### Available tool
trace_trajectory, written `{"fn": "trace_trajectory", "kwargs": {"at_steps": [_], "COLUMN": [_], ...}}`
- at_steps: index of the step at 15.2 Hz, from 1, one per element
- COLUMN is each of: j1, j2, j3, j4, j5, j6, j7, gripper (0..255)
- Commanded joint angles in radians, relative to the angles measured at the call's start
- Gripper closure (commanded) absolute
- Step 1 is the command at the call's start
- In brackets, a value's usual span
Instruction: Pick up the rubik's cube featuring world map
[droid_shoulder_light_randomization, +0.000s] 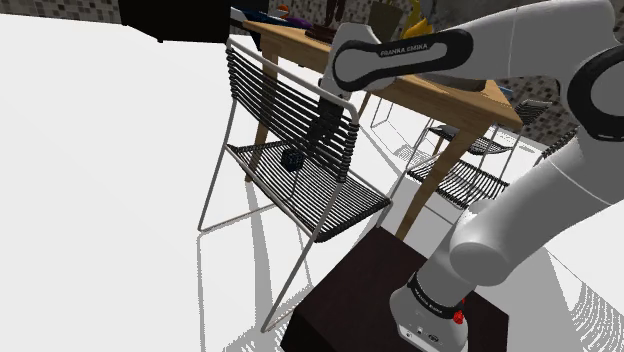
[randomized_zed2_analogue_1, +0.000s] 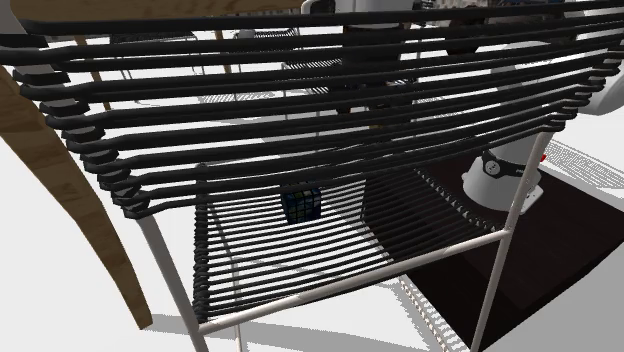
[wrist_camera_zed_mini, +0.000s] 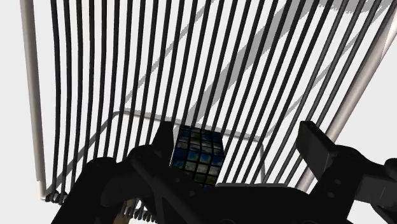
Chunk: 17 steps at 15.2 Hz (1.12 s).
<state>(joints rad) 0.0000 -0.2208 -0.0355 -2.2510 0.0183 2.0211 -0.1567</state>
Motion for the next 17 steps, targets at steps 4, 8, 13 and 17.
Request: {"fn": "trace_trajectory", "kwargs": {"at_steps": [4, 8, 13, 17], "j1": [-0.006, -0.013, -0.013, -0.014], "j2": [0.199, 0.358, 0.398, 0.422], "j3": [-0.007, -0.013, -0.013, -0.013], "j4": [0.122, 0.247, 0.236, 0.217], "j5": [-0.003, -0.003, -0.001, 0.001], "j6": [0.073, 0.102, 0.153, 0.196], "j7": [-0.001, -0.003, -0.005, -0.006], "gripper": [0, 0, 0, 0]}}
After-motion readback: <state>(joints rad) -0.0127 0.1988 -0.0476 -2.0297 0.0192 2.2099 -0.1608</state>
